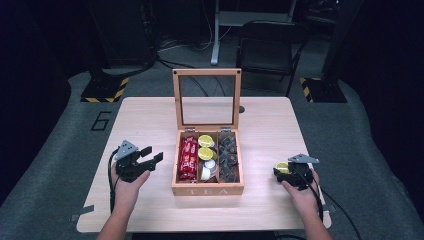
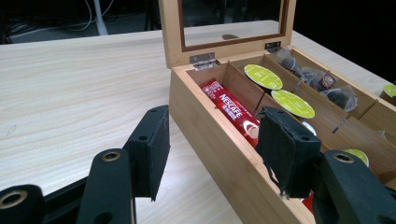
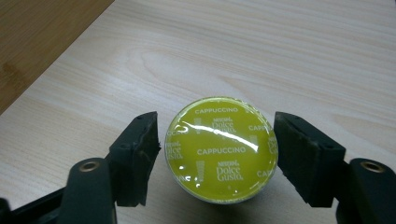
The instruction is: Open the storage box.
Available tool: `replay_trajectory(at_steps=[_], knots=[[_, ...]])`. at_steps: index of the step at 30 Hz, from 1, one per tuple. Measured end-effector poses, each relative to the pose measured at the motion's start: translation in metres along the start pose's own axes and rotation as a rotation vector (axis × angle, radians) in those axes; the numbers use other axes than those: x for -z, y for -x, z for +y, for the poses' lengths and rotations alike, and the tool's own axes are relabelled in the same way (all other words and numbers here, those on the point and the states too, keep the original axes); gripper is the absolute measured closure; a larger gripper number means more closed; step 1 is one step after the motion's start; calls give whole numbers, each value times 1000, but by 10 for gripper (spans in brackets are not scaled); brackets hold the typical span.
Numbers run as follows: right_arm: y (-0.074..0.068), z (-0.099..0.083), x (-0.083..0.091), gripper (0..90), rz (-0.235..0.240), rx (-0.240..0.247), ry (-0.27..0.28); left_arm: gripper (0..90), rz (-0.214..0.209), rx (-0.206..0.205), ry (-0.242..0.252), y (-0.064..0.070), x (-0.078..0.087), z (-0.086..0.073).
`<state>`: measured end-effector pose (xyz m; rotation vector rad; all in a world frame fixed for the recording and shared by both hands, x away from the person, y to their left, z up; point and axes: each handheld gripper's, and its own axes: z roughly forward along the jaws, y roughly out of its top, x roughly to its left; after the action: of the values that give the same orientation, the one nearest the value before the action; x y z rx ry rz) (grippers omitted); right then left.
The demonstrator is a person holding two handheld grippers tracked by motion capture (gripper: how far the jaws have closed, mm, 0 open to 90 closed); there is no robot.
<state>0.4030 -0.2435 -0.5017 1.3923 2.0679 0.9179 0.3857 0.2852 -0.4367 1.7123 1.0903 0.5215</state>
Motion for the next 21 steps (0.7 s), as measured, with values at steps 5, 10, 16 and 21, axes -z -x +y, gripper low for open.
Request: replay_trajectory(at_steps=[5, 10, 16, 21], knots=[[-1, 2, 2, 277, -16, -20, 1, 441, 2, 0, 0, -1, 0, 0], [-2, 6, 4, 269, -19, -10, 11, 440, 1, 2, 1, 0, 0, 0], [-3, 17, 12, 263, -5, -18, 36, 440, 1, 5, 1, 0, 1, 0], [-5, 29, 19, 268, 4, -26, 42, 440, 2, 7, 3, -1, 2, 0]])
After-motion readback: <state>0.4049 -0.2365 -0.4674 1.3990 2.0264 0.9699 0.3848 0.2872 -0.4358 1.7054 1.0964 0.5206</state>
